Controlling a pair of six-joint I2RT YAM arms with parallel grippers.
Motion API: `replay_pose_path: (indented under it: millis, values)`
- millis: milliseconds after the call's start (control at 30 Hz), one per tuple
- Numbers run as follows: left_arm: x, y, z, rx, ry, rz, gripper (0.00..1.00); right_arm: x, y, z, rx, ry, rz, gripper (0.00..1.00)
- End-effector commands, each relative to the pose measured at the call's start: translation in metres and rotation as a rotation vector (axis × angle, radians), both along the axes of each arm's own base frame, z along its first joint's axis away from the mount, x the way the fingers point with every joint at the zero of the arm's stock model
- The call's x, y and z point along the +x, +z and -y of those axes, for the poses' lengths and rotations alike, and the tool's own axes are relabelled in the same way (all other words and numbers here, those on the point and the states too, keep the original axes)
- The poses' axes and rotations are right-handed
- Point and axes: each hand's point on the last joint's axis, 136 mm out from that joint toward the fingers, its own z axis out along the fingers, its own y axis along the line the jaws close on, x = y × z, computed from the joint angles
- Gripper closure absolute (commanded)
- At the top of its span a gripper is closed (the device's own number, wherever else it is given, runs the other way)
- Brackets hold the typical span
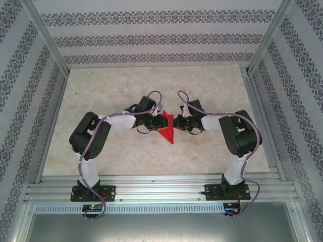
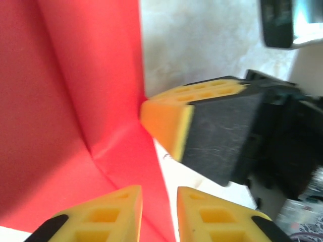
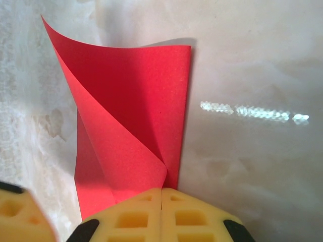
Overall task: Fold a paper plane with a square sheet of paper (fold left side to right side)
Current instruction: Fourth fold the wing at the center of the table.
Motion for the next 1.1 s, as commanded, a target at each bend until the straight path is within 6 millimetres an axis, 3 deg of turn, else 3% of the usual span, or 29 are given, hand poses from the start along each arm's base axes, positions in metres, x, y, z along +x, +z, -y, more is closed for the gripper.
replay_pose_path:
  millis: [0,267,733,1067]
  values:
    - [-0.004,0.021,0.014,-0.047,-0.052,0.050,0.76,-0.011,-0.024,0.007,-0.080,0.002,-0.048,0.99]
    - [-0.015,0.003,0.035,-0.063,-0.099,0.006,0.79,-0.011,-0.022,0.007,-0.082,0.005,-0.043,0.99]
    - [-0.024,-0.030,0.036,-0.023,-0.101,-0.049,0.80,-0.011,-0.024,0.007,-0.086,0.006,-0.048,0.99]
    - [-0.028,-0.043,0.033,-0.009,-0.086,-0.069,0.80,-0.011,-0.025,0.007,-0.089,0.005,-0.050,0.99]
